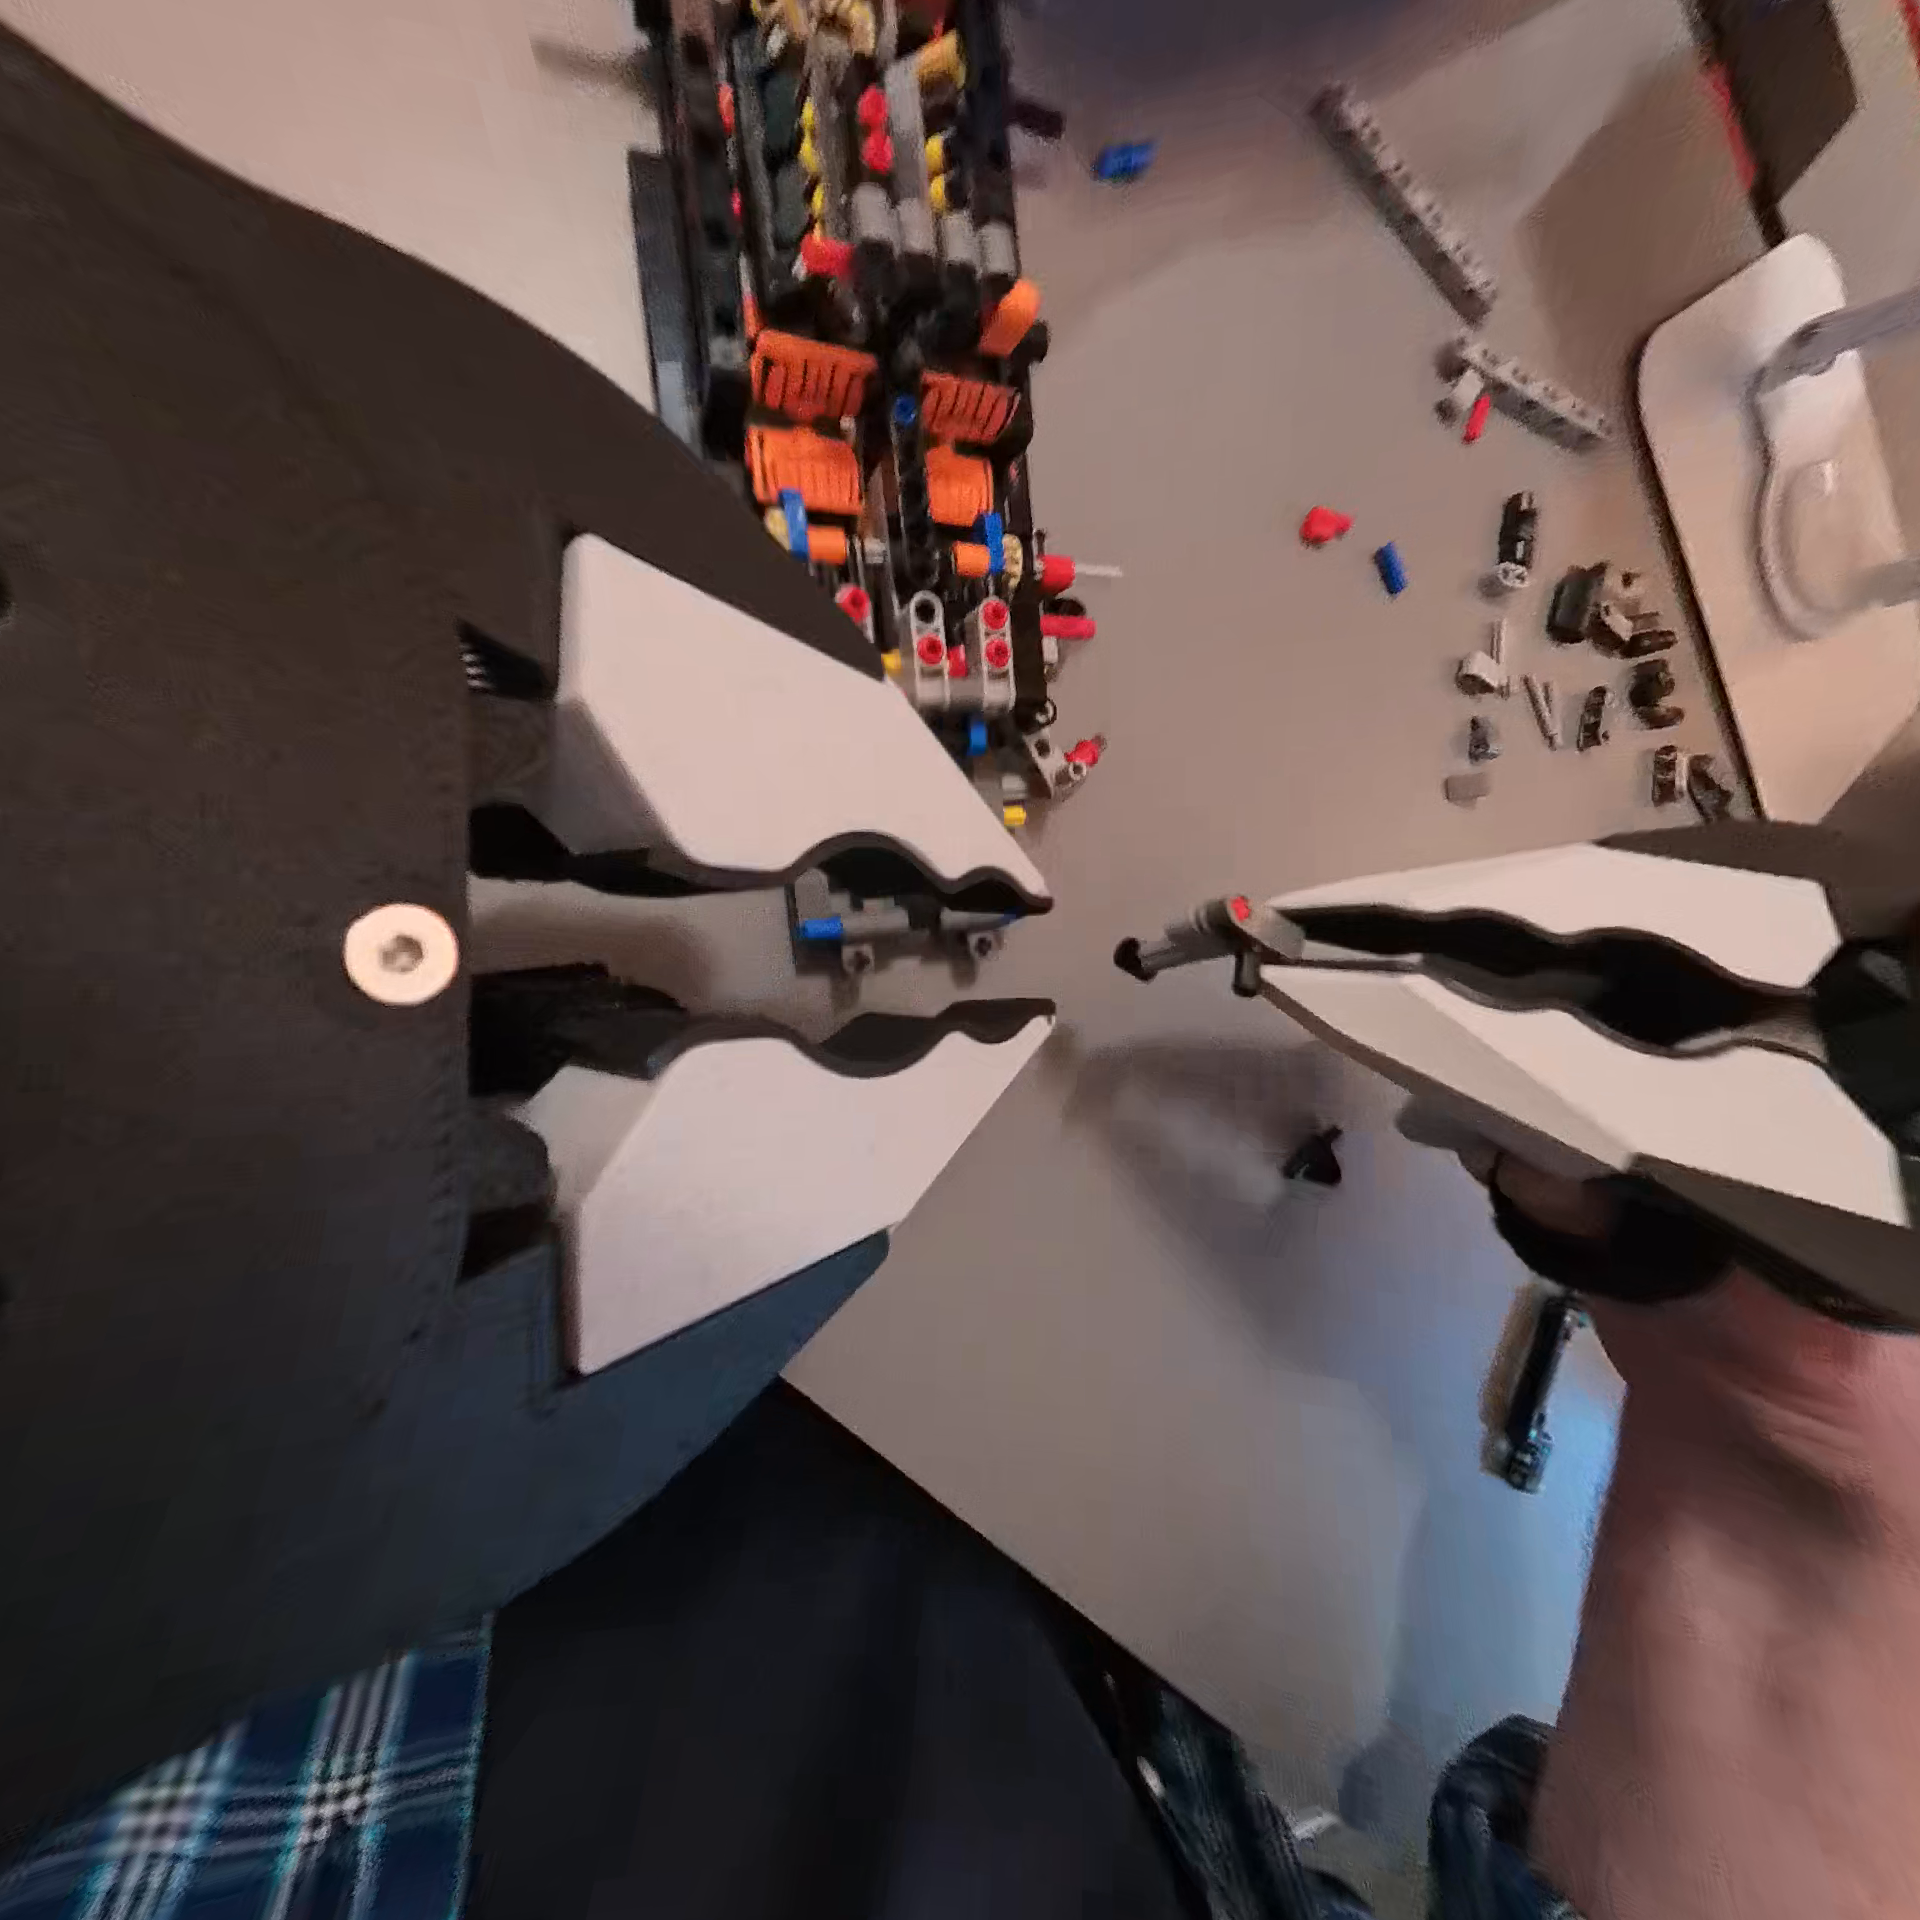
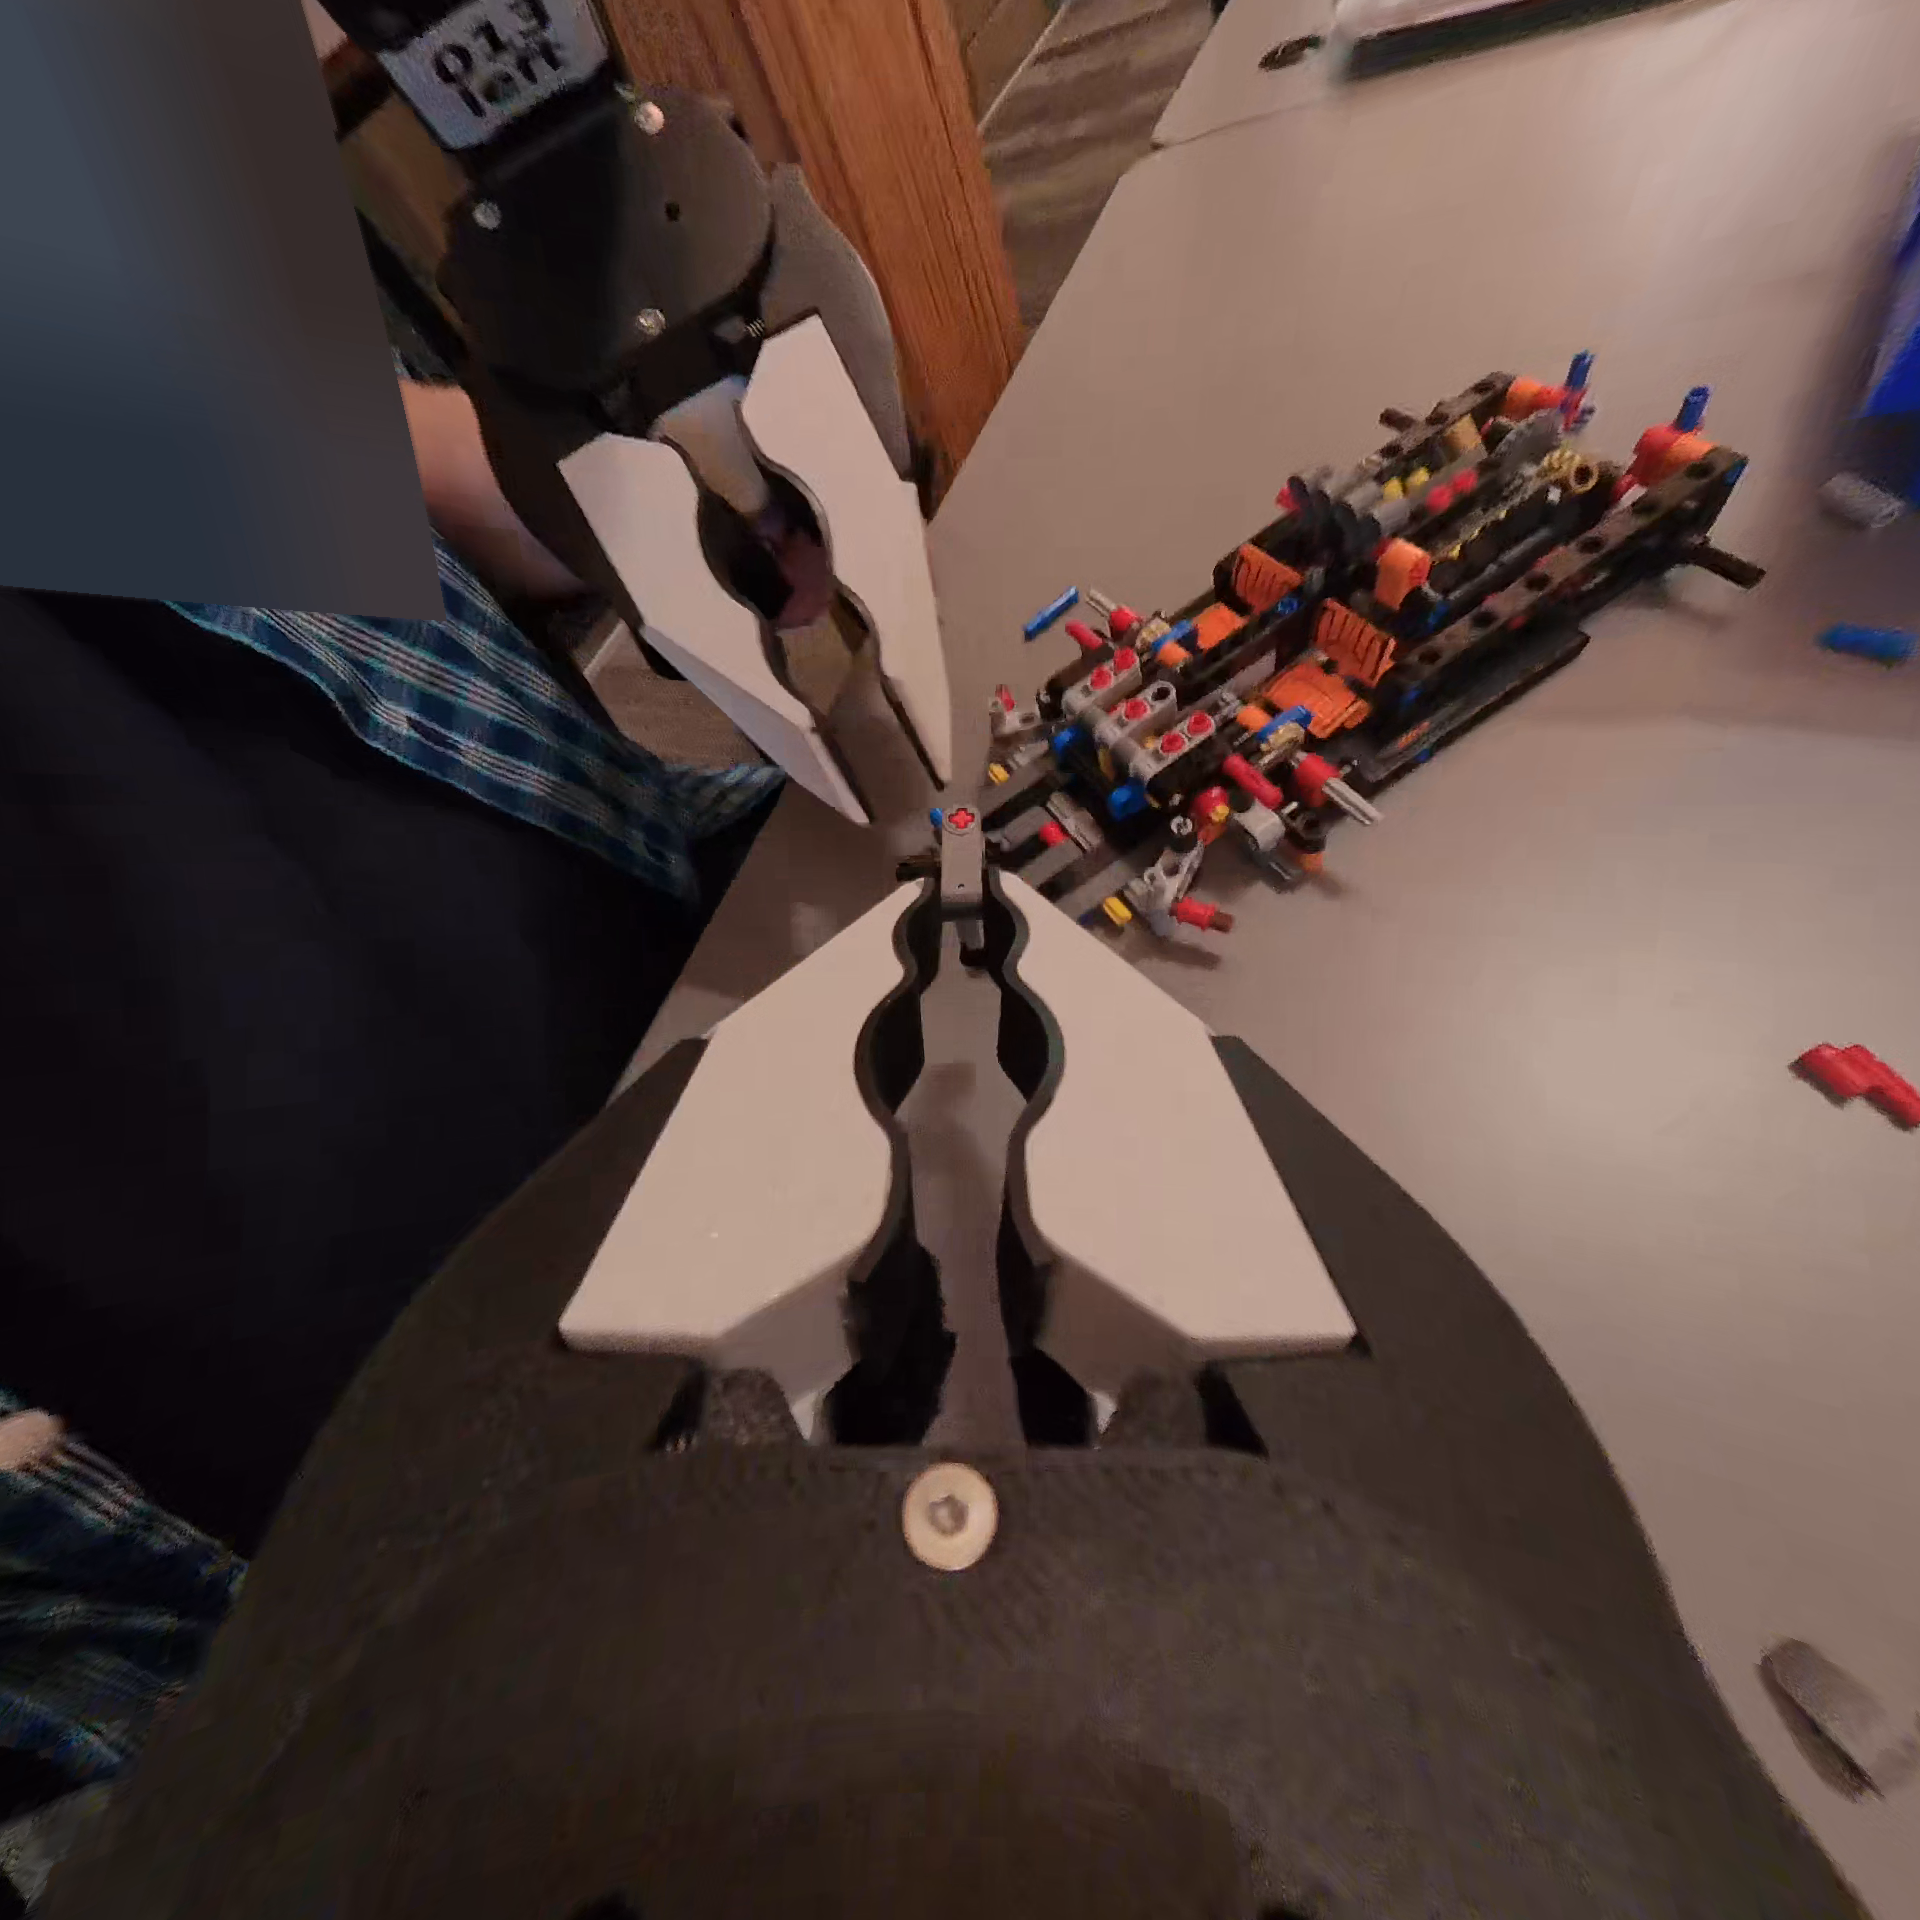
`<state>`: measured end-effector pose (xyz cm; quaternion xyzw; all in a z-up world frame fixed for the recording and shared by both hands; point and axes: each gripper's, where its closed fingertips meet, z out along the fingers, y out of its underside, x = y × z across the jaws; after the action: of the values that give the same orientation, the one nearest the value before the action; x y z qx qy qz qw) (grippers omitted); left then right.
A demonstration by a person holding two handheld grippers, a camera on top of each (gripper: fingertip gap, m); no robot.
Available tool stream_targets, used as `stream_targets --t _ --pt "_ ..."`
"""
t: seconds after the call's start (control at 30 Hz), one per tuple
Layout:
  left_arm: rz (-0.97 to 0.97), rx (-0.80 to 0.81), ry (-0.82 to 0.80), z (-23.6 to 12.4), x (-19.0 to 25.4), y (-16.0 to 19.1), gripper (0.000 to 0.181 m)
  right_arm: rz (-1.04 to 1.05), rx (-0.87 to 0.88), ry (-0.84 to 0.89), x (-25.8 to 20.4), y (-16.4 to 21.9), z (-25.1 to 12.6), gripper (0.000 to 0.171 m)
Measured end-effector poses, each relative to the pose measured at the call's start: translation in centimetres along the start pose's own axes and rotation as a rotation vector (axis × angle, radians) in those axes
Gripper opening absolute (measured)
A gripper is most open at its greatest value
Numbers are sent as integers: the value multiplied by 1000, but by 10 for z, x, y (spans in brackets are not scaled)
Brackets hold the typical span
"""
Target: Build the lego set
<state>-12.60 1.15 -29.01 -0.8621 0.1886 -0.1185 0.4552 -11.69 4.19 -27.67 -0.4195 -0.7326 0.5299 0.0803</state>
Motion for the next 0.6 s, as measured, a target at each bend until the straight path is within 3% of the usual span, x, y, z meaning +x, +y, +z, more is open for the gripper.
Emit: stream_targets --t 0.2,0.4,0.5,0.6 --pt "-69 -8 -90 18 -3 4 21 -92 -36 -98 -3 10 6 6" --pt "-108 41 -9 29 3 -13 10 -124 36 -171 -12 -7 1 6" --pt "-122 78 -24 27 -1 -18 6 -87 66 -144 -7 -13 -1 6" --pt "-85 85 -97 24 -7 -20 6 -6 69 -70 -1 -15 -3 17"
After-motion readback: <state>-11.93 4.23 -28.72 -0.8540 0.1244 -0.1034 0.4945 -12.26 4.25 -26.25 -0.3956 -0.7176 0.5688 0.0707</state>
